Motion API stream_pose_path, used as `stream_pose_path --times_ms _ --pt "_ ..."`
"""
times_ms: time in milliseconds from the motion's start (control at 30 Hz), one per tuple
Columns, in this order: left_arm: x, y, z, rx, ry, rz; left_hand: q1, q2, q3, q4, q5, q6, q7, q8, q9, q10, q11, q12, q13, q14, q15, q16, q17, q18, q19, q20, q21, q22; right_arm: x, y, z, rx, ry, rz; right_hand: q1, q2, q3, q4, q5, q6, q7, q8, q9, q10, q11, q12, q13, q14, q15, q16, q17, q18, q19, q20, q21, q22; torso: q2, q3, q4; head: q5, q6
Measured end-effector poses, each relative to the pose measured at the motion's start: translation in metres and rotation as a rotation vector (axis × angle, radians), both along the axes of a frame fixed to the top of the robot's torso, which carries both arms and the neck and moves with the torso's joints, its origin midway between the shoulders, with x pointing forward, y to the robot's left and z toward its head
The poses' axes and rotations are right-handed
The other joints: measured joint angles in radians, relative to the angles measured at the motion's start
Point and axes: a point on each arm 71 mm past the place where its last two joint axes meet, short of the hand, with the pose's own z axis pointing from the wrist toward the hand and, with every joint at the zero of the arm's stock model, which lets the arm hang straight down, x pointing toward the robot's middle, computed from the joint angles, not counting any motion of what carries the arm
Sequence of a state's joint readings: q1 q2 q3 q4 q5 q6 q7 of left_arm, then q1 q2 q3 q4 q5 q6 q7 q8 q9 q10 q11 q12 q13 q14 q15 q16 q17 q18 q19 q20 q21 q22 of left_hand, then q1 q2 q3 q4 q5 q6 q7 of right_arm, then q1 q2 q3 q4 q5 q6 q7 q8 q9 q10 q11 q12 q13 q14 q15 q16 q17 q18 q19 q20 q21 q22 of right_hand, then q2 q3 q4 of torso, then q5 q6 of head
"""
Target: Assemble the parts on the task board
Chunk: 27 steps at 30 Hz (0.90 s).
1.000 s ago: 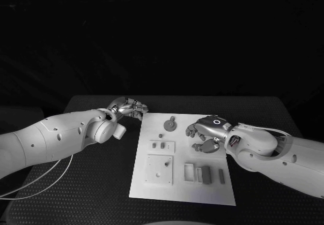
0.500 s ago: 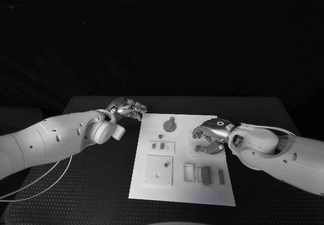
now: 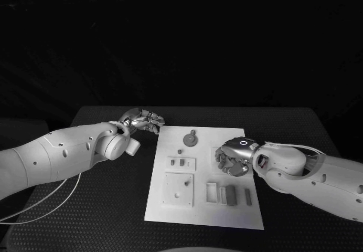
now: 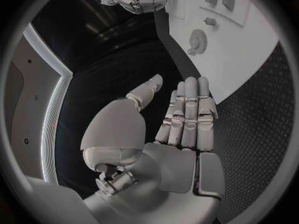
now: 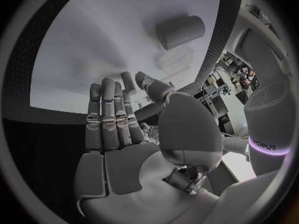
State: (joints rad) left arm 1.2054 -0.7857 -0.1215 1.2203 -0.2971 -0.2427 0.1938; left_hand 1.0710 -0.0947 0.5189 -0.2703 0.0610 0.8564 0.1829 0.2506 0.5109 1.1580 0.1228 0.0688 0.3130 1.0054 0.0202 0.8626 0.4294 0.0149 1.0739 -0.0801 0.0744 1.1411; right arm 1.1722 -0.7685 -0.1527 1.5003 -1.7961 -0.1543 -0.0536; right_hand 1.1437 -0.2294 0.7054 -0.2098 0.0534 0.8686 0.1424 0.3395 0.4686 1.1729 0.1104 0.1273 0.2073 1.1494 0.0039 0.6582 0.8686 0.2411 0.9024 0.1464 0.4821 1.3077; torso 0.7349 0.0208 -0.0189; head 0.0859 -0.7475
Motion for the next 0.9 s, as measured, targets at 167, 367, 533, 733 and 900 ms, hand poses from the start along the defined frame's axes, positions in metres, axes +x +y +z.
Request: stream_pose_path --times_ms 167,367,533,733,900 --pt "0.0001 -0.0001 0.0 0.0 0.0 0.0 0.0 0.0 0.0 0.0 0.0 0.0 0.0 0.0 0.0 0.0 0.0 0.0 0.0 0.0 0.0 0.0 0.0 0.0 0.0 0.0 0.0 0.0 -0.0009 0.0022 -0.0011 0.002 0.003 0.007 0.001 0.03 0.004 -0.004 0.0 0.033 0.004 0.015 0.004 0.035 -0.012 0.012 0.01 0.014 -0.014 0.007 -0.007 0.0 0.01 -0.009 0.015 0.0 0.0 0.0 -0.0007 0.0 -0.001" --pt "0.0001 0.0001 -0.0001 0.0 0.0 0.001 0.0 0.0 0.0 0.0 0.0 0.0 0.0 0.0 0.0 0.0 0.0 0.0 0.0 0.0 0.0 0.0 0.001 0.0 0.0 0.0 0.0 0.0 -0.0012 0.0034 -0.0016 0.003 0.003 0.01 -0.005 0.071 0.005 -0.017 0.0 0.061 -0.003 0.024 0.007 0.064 -0.025 0.019 0.02 0.028 -0.021 0.019 -0.013 0.0 0.021 -0.014 0.024 0.0 0.0 -0.0001 -0.0007 0.0 -0.003" --pt "0.0001 0.0002 -0.0001 0.0 0.001 0.001 0.0 0.0 0.0 0.0 0.0 0.0 0.0 0.0 0.0 0.001 -0.001 0.0 0.0 0.0 0.0 0.0 0.001 0.0 0.0 0.0 0.0 -0.001 -0.0008 0.0047 -0.0018 0.003 -0.001 0.012 -0.008 0.088 0.008 -0.025 0.0 0.073 -0.007 0.026 0.008 0.073 -0.027 0.019 0.025 0.034 -0.024 0.022 -0.017 0.0 0.029 -0.015 0.028 0.0 0.0 -0.0001 -0.0007 0.0 -0.004" --pt "0.0002 0.0002 -0.0001 0.0 0.001 0.001 0.0 0.0 0.0 0.0 0.0 0.0 0.0 0.0 0.0 0.001 -0.001 0.0 0.0 0.0 0.0 0.0 0.001 0.0 0.0 0.0 0.0 -0.001 -0.0004 0.0063 -0.0025 0.004 -0.012 0.013 -0.009 0.127 0.013 -0.044 0.0 0.094 -0.013 0.033 0.008 0.094 -0.037 0.024 0.034 0.046 -0.031 0.029 -0.021 0.0 0.036 -0.022 0.037 0.0 0.0 0.0 -0.0011 0.001 -0.007" --pt "0.0002 0.0003 -0.0002 0.0 0.001 0.001 0.0 0.0 0.0 0.0 0.0 0.0 0.0 0.002 0.0 0.002 -0.002 0.0 0.0 0.0 0.0 0.0 0.002 0.0 0.0 0.0 0.0 -0.001 -0.0012 0.0067 -0.003 0.01 -0.031 0.009 -0.013 0.153 0.019 -0.067 0.0 0.116 -0.02 0.041 0.008 0.121 -0.047 0.035 0.047 0.063 -0.041 0.042 -0.023 0.0 0.054 -0.029 0.048 0.0 -0.001 0.0 -0.001 0.001 -0.008"
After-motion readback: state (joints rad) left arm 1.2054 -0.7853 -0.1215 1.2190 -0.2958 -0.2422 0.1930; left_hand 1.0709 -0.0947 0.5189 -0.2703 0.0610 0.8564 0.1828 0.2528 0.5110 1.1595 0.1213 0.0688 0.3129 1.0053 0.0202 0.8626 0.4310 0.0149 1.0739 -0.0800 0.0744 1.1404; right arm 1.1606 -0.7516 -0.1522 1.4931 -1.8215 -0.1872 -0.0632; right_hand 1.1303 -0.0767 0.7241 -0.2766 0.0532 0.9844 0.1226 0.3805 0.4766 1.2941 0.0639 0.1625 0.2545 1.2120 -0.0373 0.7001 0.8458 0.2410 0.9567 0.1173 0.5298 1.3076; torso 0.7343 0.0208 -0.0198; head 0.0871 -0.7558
